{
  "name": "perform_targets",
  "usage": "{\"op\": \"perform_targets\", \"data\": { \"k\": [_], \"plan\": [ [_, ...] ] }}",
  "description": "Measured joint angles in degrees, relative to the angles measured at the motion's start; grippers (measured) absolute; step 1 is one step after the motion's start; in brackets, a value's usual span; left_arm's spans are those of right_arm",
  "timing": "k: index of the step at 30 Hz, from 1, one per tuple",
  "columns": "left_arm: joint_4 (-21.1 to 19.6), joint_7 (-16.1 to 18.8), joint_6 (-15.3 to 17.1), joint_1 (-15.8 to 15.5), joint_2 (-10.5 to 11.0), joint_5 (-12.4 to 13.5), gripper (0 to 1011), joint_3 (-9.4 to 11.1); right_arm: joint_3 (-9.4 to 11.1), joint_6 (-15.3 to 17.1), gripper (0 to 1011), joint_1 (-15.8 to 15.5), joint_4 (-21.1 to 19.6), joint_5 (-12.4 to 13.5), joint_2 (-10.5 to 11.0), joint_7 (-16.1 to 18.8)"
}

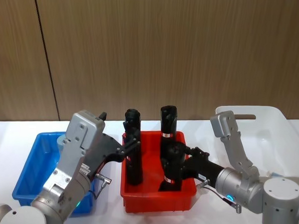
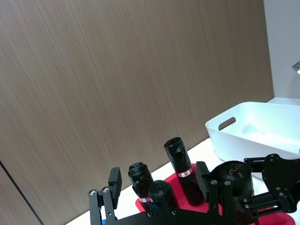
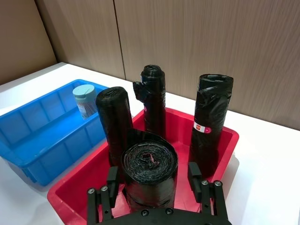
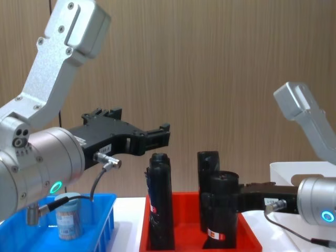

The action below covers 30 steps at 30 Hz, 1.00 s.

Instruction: Pick the cotton swabs from the blue box and place them into the white box.

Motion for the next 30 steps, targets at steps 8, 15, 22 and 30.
{"op": "perform_targets", "data": {
  "k": [8, 15, 22, 30],
  "plan": [
    [0.00, 0.00, 0.00, 0.00, 0.00, 0.00, 1004, 0.00, -0.18, -0.11, 731, 0.76, 1.15, -0.01, -0.35, 0.08],
    [0.00, 0.00, 0.00, 0.00, 0.00, 0.00, 1004, 0.00, -0.23, -0.13, 547, 0.90, 1.23, 0.08, -0.37, 0.10],
    [0.00, 0.00, 0.00, 0.00, 0.00, 0.00, 1004, 0.00, -0.17, -0.01, 521, 0.51, -0.26, 0.38, -0.07, -0.01],
    [0.00, 0.00, 0.00, 0.00, 0.00, 0.00, 1004, 0.00, 0.45, 0.39, 521, -0.62, -4.19, 1.52, 0.95, -0.42]
  ]
}}
